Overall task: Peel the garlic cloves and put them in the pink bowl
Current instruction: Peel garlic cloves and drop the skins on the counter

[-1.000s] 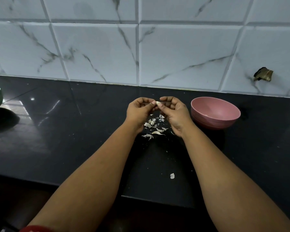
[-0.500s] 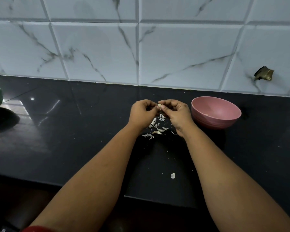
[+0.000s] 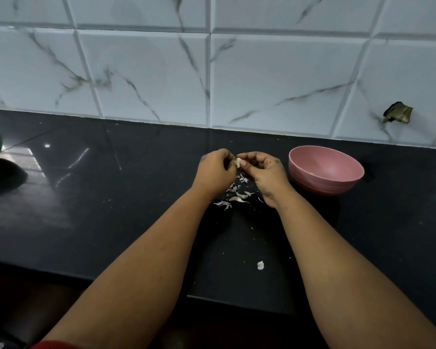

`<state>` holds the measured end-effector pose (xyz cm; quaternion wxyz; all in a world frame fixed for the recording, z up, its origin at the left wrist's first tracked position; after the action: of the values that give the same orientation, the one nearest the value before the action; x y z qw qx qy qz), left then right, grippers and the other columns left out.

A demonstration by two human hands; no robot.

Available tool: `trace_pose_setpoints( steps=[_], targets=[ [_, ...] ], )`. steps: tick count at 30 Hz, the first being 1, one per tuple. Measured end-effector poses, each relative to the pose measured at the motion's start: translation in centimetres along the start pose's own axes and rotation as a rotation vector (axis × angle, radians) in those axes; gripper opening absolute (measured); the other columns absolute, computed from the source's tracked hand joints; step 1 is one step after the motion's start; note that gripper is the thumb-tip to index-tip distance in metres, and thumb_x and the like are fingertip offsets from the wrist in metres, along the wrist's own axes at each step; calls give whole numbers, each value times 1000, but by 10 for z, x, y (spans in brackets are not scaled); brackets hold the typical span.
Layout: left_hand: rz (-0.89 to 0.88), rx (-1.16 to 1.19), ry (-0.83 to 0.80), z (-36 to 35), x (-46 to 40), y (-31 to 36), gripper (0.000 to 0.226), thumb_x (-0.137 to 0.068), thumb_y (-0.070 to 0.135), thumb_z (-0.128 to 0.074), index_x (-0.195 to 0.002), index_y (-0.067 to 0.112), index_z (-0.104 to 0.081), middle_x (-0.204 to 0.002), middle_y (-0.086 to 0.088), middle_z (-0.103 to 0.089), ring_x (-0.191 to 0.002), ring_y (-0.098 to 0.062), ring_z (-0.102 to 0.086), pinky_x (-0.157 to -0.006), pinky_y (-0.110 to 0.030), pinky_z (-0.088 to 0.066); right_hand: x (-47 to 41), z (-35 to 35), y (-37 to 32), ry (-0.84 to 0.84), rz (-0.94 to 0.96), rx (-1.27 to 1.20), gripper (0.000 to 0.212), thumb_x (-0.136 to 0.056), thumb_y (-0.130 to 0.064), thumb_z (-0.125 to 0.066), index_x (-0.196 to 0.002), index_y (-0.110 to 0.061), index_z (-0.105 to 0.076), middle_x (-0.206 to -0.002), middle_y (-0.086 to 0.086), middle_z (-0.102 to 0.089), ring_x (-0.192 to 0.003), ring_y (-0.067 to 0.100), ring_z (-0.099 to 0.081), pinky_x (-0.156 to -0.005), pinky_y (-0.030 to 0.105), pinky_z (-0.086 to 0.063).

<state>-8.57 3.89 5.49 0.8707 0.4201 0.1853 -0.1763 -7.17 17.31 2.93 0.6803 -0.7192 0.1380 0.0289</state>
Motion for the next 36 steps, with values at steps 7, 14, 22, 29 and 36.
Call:
trace_pose_setpoints(
  steps=[7,14,22,29,36],
  targets=[
    [79,136,3,-3,0,-6,10,-93,14,-57,-89,11,-65,-78,0,-68,-77,-20,-64,-73,-33,-52,1,-4,4,-9,-79,-172,16,-90,4,-60,-92,-10,-68,-81,6,-69,-68,6,-66,-67,18,-54],
    [232,276,-69,-13,0,-16,15,-98,23,-51,-91,14,-62,-89,-10,-69,-87,-30,-67,-83,-52,-55,2,-6,6,4,-126,-243,9,-93,-3,-59,-92,-7,-68,-85,7,-68,-75,11,-65,-73,19,-56],
    [259,452,-83,-17,3,-17,13,-92,27,-67,-92,14,-67,-86,-5,-73,-79,-22,-72,-83,-44,-59,2,2,0,66,-70,-235,12,-88,3,-63,-89,-8,-67,-84,7,-69,-78,13,-68,-69,20,-55],
    [270,704,-54,-14,5,-17,8,-88,4,-71,-81,10,-70,-74,-3,-72,-69,-9,-70,-72,-23,-57,1,1,-1,63,-87,-266,15,-91,4,-59,-92,-8,-68,-84,5,-70,-76,9,-67,-79,20,-54],
    [249,688,-77,-19,2,-18,12,-89,2,-68,-80,11,-70,-74,-4,-70,-77,-19,-68,-85,-37,-58,2,0,-1,49,-151,-347,18,-91,8,-55,-86,-7,-63,-80,8,-64,-71,11,-63,-70,18,-55]
  ],
)
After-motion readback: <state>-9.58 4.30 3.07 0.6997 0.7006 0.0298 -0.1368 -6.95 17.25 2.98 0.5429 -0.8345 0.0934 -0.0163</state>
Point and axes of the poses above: each hand's wrist, its own x-axis away from the middle knuckle, its own z-axis out of the back of the hand, y = z × x, the point moved 8 cm from there along -x, towards the middle knuckle
